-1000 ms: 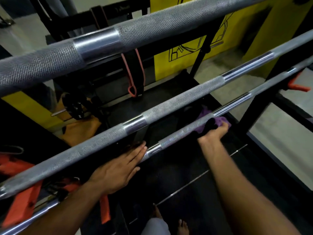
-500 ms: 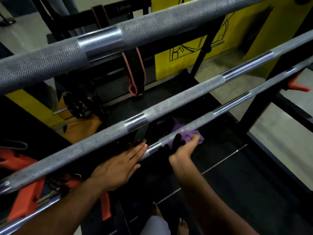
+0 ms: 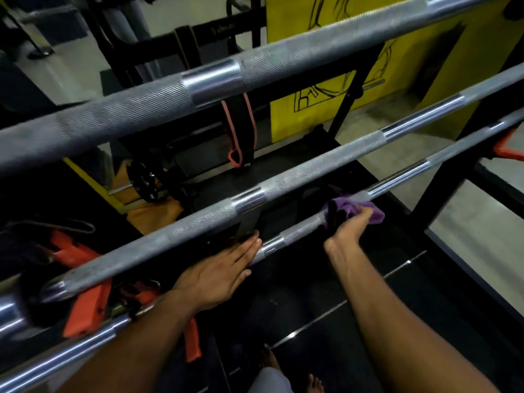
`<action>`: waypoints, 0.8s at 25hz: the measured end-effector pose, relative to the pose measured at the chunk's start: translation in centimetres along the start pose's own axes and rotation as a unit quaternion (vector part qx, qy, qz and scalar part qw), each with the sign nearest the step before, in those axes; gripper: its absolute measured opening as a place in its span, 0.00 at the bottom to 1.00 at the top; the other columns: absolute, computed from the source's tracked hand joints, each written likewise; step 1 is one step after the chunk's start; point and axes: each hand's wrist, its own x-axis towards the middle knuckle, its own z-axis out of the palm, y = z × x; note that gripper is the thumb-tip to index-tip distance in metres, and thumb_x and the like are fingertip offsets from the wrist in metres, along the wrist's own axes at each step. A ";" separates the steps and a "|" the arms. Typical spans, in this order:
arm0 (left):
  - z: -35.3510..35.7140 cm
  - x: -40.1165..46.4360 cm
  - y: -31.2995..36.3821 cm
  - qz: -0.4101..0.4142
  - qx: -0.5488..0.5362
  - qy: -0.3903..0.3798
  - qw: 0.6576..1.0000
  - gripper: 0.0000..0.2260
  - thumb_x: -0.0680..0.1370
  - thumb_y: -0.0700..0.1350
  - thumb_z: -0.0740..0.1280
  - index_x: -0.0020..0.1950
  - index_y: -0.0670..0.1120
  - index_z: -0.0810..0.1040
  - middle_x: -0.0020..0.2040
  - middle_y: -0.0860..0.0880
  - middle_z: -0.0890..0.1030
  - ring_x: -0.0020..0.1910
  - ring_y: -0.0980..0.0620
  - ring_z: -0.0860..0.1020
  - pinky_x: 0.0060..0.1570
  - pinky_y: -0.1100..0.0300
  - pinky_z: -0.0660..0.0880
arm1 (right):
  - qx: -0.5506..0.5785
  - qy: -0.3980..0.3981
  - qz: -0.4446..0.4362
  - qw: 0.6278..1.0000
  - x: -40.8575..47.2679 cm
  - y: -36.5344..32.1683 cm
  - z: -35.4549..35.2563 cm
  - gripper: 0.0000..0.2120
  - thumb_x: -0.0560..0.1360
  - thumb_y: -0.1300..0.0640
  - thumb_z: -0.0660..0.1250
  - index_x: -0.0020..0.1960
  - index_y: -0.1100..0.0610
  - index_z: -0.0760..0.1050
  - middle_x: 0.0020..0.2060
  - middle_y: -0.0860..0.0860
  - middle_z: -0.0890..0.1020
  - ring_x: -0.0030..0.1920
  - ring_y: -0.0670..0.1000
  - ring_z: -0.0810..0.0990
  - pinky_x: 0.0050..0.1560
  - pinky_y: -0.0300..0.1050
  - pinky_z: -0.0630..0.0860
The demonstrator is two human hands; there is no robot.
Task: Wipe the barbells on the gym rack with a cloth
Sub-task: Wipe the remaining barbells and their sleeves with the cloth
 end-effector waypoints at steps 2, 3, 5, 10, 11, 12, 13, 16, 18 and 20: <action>-0.6 -0.1 0.3 -0.006 -0.002 -0.005 1.000 0.29 0.85 0.55 0.49 0.83 0.50 0.41 0.82 0.54 0.39 0.81 0.56 0.48 0.79 0.57 0.52 | -0.062 -0.043 0.047 0.996 -2.6 2.2 -1.3 0.19 0.79 0.43 0.54 0.37 0.51 0.72 0.27 0.48 0.79 0.29 0.47 0.80 0.29 0.38 0.76; -1.0 -0.2 0.6 -0.011 -0.002 -0.010 1.000 0.29 0.85 0.55 0.50 0.83 0.50 0.42 0.82 0.55 0.39 0.80 0.56 0.48 0.79 0.56 0.54 | -0.093 -0.065 0.069 0.991 -3.7 2.9 -2.2 0.20 0.80 0.43 0.54 0.36 0.51 0.73 0.28 0.49 0.79 0.30 0.49 0.80 0.30 0.40 0.75; -2.3 -0.8 1.4 -0.019 -0.002 -0.013 1.000 0.30 0.85 0.54 0.51 0.83 0.49 0.43 0.81 0.55 0.38 0.80 0.56 0.47 0.78 0.53 0.56 | -0.146 -0.089 0.093 0.981 -5.8 3.6 -4.1 0.19 0.80 0.44 0.55 0.36 0.52 0.72 0.30 0.52 0.77 0.34 0.53 0.78 0.33 0.42 0.75; -9.4 -5.1 4.8 0.073 0.083 0.055 0.992 0.29 0.84 0.48 0.56 0.83 0.45 0.49 0.83 0.47 0.47 0.81 0.52 0.45 0.79 0.52 0.50 | -0.205 -0.076 0.123 0.968 -9.4 4.4 -7.9 0.16 0.79 0.45 0.59 0.40 0.53 0.76 0.28 0.52 0.81 0.35 0.55 0.80 0.34 0.44 0.79; -11.9 -6.2 5.0 0.094 0.093 0.073 0.989 0.28 0.84 0.46 0.57 0.83 0.44 0.50 0.83 0.47 0.49 0.81 0.52 0.46 0.80 0.54 0.48 | -0.178 -0.082 0.138 0.971 -10.3 4.5 -7.6 0.15 0.78 0.45 0.60 0.42 0.54 0.77 0.28 0.52 0.82 0.33 0.55 0.81 0.31 0.43 0.80; -14.6 -7.3 4.7 0.099 0.099 0.083 0.987 0.28 0.84 0.45 0.57 0.82 0.44 0.51 0.83 0.47 0.50 0.81 0.52 0.46 0.80 0.55 0.46 | -0.152 -0.083 0.154 0.973 -11.2 4.6 -6.9 0.16 0.78 0.45 0.60 0.43 0.55 0.78 0.28 0.52 0.83 0.31 0.53 0.82 0.29 0.42 0.80; -16.9 -8.5 3.7 0.088 0.104 0.086 0.987 0.28 0.84 0.46 0.57 0.82 0.44 0.52 0.83 0.47 0.50 0.81 0.52 0.47 0.79 0.56 0.45 | -0.130 -0.083 0.162 0.975 -11.9 5.0 -6.1 0.15 0.78 0.45 0.60 0.42 0.55 0.77 0.28 0.52 0.82 0.28 0.52 0.82 0.28 0.42 0.80; -20.0 -11.3 -1.1 0.039 0.130 0.080 0.987 0.28 0.84 0.50 0.55 0.82 0.42 0.53 0.83 0.45 0.51 0.81 0.51 0.49 0.79 0.51 0.50 | -0.078 -0.076 0.152 0.982 -12.5 6.1 -3.6 0.15 0.78 0.44 0.60 0.46 0.55 0.77 0.29 0.52 0.82 0.27 0.50 0.82 0.28 0.42 0.80; -18.6 -12.1 -2.5 0.042 0.138 0.036 0.989 0.28 0.83 0.48 0.57 0.82 0.43 0.53 0.83 0.46 0.50 0.82 0.50 0.48 0.78 0.46 0.53 | -0.042 -0.046 0.141 0.988 -11.7 6.8 -2.6 0.18 0.77 0.40 0.60 0.48 0.55 0.77 0.31 0.51 0.82 0.28 0.50 0.83 0.33 0.43 0.82; -17.0 -12.0 -2.7 0.048 0.089 -0.001 0.995 0.28 0.83 0.42 0.58 0.82 0.44 0.51 0.83 0.46 0.47 0.82 0.49 0.45 0.78 0.44 0.53 | -0.005 -0.014 0.115 0.993 -10.3 7.0 -1.7 0.18 0.78 0.38 0.59 0.46 0.52 0.76 0.33 0.50 0.82 0.33 0.49 0.83 0.44 0.45 0.81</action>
